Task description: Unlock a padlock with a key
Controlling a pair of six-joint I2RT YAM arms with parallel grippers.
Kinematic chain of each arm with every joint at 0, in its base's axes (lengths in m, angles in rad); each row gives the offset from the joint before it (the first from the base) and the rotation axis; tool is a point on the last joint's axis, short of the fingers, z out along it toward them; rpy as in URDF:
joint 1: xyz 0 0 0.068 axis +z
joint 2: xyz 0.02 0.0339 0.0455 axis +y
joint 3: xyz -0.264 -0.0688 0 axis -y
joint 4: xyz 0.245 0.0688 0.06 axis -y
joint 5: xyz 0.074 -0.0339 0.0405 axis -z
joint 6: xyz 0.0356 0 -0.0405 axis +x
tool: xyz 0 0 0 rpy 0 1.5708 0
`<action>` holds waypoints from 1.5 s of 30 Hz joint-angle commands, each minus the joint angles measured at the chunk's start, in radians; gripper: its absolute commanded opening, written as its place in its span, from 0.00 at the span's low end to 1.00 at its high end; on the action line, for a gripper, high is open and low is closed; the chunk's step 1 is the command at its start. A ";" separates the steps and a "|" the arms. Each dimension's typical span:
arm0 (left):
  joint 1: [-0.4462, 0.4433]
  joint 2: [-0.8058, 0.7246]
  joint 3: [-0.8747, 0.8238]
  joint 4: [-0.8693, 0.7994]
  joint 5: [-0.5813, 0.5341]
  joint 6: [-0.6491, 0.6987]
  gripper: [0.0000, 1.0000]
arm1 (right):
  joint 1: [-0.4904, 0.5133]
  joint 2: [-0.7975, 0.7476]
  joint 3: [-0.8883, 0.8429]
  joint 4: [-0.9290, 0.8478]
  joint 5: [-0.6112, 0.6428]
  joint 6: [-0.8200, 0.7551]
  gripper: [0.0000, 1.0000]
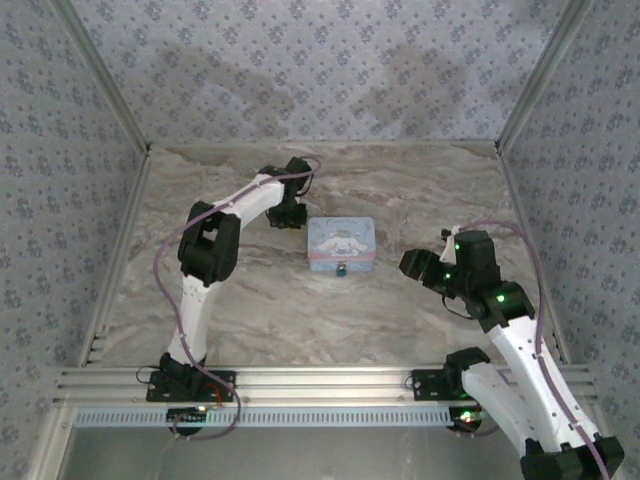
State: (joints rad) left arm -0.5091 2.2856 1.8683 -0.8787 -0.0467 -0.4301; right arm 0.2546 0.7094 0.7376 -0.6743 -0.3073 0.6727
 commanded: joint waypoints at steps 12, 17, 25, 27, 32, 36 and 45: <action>-0.003 -0.090 0.002 -0.076 -0.019 0.064 0.00 | -0.009 -0.007 -0.021 0.027 -0.016 0.001 0.61; -0.002 -0.218 -0.031 -0.083 0.012 0.095 0.00 | -0.008 -0.001 -0.032 0.066 -0.018 0.010 0.61; -0.007 -0.423 -0.119 -0.040 0.233 0.117 0.00 | 0.006 0.027 -0.015 0.141 -0.072 0.016 0.61; -0.015 -0.477 -0.141 -0.012 0.323 0.117 0.00 | 0.011 0.034 0.002 0.171 -0.102 0.004 0.61; -0.035 -0.591 -0.173 0.063 0.538 0.073 0.00 | 0.026 0.068 0.052 0.278 -0.218 -0.005 0.59; -0.063 -0.639 -0.150 0.104 0.666 0.020 0.00 | 0.078 0.101 0.109 0.331 -0.250 -0.036 0.56; -0.176 -0.593 0.028 -0.014 0.786 0.020 0.00 | 0.216 0.194 0.282 0.220 -0.136 -0.309 0.43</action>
State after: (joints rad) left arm -0.6601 1.6775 1.8347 -0.8448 0.6582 -0.4053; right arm 0.4454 0.8940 0.9703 -0.4145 -0.4824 0.4839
